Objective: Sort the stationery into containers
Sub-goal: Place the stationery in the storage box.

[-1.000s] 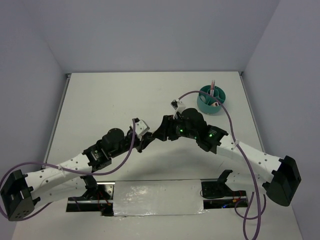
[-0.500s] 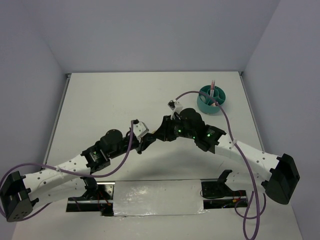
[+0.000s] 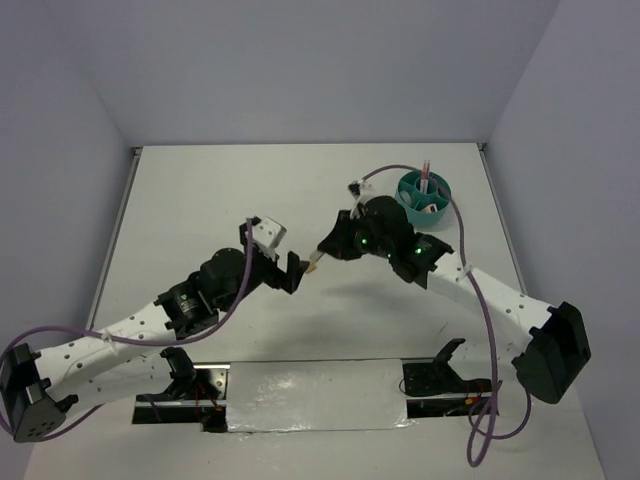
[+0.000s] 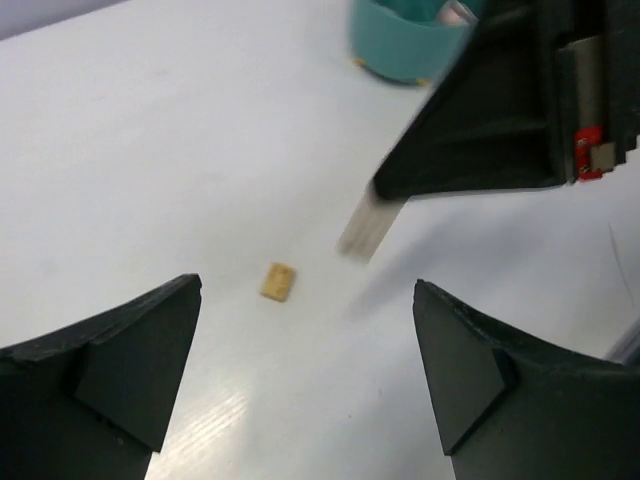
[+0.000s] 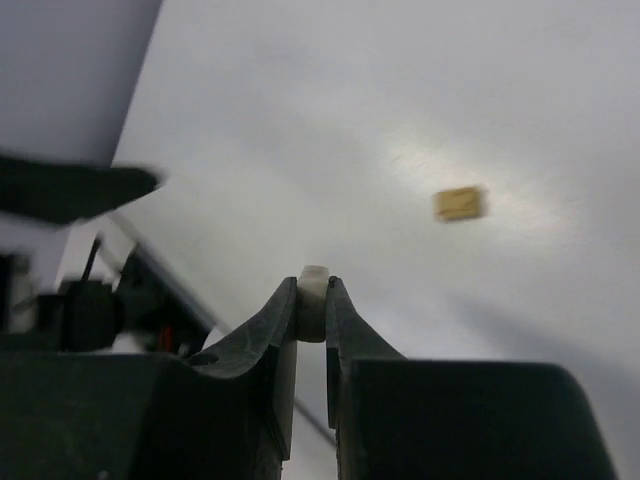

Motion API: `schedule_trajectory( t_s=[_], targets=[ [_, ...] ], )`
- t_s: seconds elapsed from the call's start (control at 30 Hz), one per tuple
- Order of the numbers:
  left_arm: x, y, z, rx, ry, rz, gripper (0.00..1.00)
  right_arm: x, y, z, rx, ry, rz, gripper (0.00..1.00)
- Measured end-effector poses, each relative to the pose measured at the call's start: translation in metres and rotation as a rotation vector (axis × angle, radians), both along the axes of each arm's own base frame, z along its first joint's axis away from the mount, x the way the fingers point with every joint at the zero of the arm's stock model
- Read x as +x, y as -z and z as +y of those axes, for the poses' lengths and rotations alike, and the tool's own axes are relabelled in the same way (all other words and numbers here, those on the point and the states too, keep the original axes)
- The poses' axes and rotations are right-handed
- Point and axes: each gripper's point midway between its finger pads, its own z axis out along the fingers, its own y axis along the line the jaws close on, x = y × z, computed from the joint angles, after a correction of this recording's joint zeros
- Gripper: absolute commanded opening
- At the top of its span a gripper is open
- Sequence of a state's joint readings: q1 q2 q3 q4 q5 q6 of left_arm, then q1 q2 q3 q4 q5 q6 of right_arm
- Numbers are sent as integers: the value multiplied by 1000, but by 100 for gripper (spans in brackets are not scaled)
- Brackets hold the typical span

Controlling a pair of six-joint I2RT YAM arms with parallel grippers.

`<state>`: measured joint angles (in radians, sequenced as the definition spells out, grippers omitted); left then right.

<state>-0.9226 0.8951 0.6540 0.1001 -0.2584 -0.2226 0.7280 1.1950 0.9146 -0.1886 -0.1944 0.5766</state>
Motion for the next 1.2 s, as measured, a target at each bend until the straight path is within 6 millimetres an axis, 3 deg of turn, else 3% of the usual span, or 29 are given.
schedule_trajectory(
  t_s=[0.07,0.23,0.4,0.53,0.73,0.93,1.2],
  targets=[
    [12,-16,20,-28,-162,34,99,42,-7,-29,-48,154,-31,0],
    [21,-43,65,-81,-463,122,99,145,-31,-129,-188,606,-90,0],
    [8,-31,84,-21,-522,212,99,225,-45,-192,-336,906,-110,0],
    [-7,-13,94,27,-494,253,99,270,-30,-222,-448,1019,-95,0],
    [-23,-9,109,4,-471,254,99,298,2,-244,-585,1058,-41,0],
    [-24,-7,108,4,-462,259,99,293,9,-254,-672,1063,-32,0],
    [-20,12,99,78,-456,300,99,289,22,-261,-738,1061,-19,0]
  ],
)
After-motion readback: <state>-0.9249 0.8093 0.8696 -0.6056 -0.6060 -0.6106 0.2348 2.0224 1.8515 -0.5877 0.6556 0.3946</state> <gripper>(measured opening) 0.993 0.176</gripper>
